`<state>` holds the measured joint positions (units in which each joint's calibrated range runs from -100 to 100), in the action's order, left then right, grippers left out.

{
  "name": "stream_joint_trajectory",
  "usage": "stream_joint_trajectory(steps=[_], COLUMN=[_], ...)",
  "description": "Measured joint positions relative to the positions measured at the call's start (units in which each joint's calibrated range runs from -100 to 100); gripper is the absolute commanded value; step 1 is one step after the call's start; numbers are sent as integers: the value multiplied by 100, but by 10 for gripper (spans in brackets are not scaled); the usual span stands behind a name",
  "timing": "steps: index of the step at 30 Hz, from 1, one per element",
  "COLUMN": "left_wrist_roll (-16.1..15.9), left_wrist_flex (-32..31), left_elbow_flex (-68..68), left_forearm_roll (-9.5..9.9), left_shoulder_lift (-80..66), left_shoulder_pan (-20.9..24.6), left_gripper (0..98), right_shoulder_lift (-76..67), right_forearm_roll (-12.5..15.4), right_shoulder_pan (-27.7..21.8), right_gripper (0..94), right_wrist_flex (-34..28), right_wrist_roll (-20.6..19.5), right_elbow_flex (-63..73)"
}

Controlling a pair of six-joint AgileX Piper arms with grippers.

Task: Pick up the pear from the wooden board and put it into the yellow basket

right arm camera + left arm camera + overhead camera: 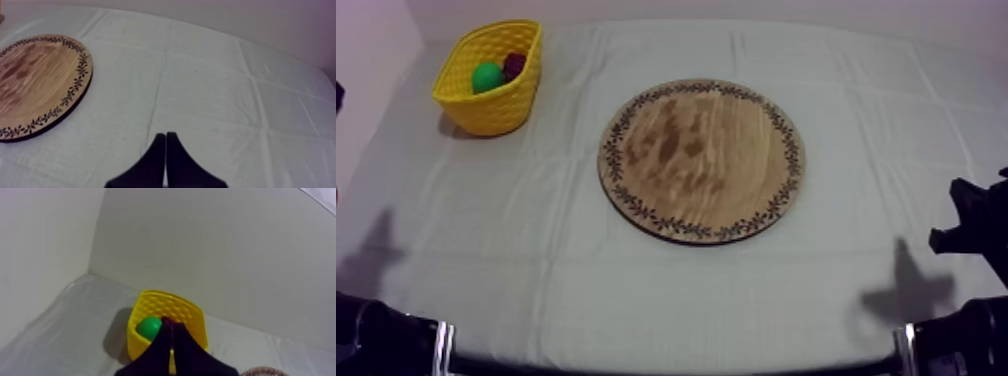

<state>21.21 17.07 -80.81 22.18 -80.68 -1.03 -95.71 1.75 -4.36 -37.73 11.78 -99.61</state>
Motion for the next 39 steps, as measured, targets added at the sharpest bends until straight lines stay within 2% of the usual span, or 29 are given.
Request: stream_joint_trajectory(steps=[6,8,11,16,19,23,39], left_wrist_roll=[-10,-57,-272,-832,-1114,-1407,-2182], left_wrist_flex=[-166,-222,-223,-4,224,425,1156], left_elbow_flex=[-1083,-1330,-1616,-1867,-1892,-1902,-1919], left_forearm_roll=[0,-62,-352,-967,-1224,-1430,-1820], left_shoulder_lift=[-832,-1044,-1278,-1614,-1817,-1894,-1915], left_shoulder_pan=[-36,-40,-53,-95,-102,-109,-109], left_gripper=[0,0,0,0,0,0,0], right_shoulder_lift=[0,0,0,0,0,0,0], right_forearm_roll=[0,0,0,0,0,0,0], right_shoulder_pan=[0,0,0,3,3,3,7], right_gripper=[5,5,5,5,5,5,5], right_wrist_flex=[0,0,0,-12,-4,-4,-4], right_wrist_roll=[0,0,0,0,0,0,0], right_elbow_flex=[0,0,0,0,0,0,0])
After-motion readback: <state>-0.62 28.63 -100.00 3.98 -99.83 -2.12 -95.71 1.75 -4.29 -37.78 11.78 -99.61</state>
